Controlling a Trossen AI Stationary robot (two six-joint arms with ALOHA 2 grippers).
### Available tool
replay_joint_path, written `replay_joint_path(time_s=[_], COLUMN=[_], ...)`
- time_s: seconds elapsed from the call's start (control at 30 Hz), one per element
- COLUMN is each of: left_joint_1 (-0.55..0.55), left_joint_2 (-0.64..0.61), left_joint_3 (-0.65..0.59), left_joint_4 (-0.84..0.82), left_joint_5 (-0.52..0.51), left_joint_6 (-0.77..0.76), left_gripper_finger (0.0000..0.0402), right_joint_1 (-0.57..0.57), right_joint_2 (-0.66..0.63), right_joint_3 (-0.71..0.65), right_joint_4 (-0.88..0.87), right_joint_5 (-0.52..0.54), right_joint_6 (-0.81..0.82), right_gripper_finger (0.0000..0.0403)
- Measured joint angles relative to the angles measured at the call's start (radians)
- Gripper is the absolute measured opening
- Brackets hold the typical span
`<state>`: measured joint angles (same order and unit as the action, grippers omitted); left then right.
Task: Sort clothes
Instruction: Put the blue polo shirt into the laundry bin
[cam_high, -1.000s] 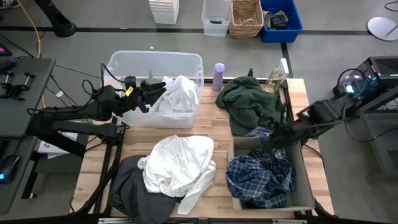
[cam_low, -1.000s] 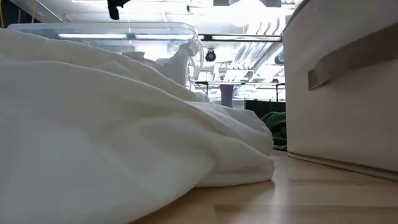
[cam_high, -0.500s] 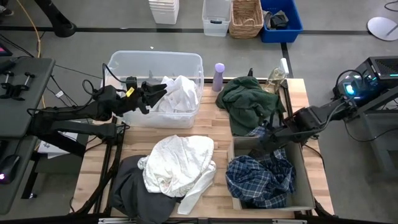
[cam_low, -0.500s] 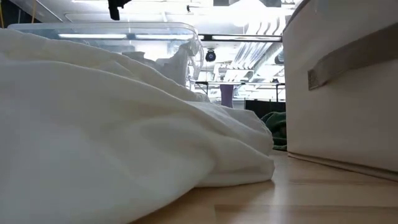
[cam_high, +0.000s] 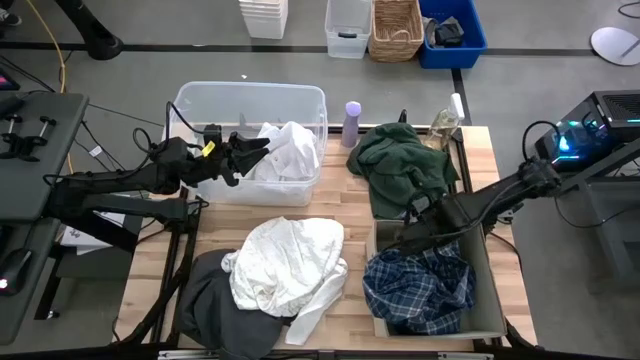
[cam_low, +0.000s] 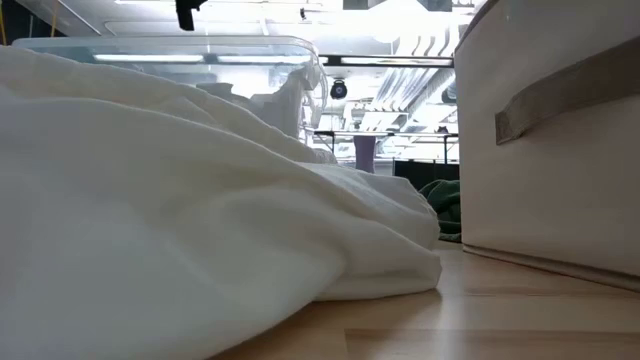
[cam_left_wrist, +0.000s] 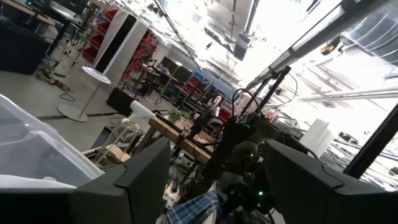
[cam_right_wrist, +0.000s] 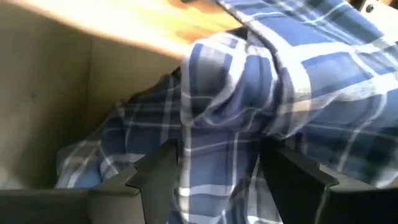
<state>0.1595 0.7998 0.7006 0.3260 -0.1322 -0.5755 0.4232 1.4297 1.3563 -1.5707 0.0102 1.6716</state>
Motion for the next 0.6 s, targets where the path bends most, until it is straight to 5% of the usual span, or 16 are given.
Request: replay_joint_path(time_s=[0.23,0.6], left_joint_1=[0.000,0.000], left_joint_2=[0.000,0.000], left_joint_3=[0.001,0.001], left_joint_4=[-0.012,-0.016], left_joint_5=[0.000,0.018], left_joint_6=[0.001,0.003], left_gripper_finger=[0.0246,0.0246], right_joint_1=[0.001,0.028], right_joint_2=[0.068,0.077], right_joint_3=[-0.116,-0.399], right_joint_4=[0.063,0.521], right_joint_5=[-0.022,-0.109], right_joint_6=[0.077,0.182], right_gripper_finger=[0.0203,0.0155])
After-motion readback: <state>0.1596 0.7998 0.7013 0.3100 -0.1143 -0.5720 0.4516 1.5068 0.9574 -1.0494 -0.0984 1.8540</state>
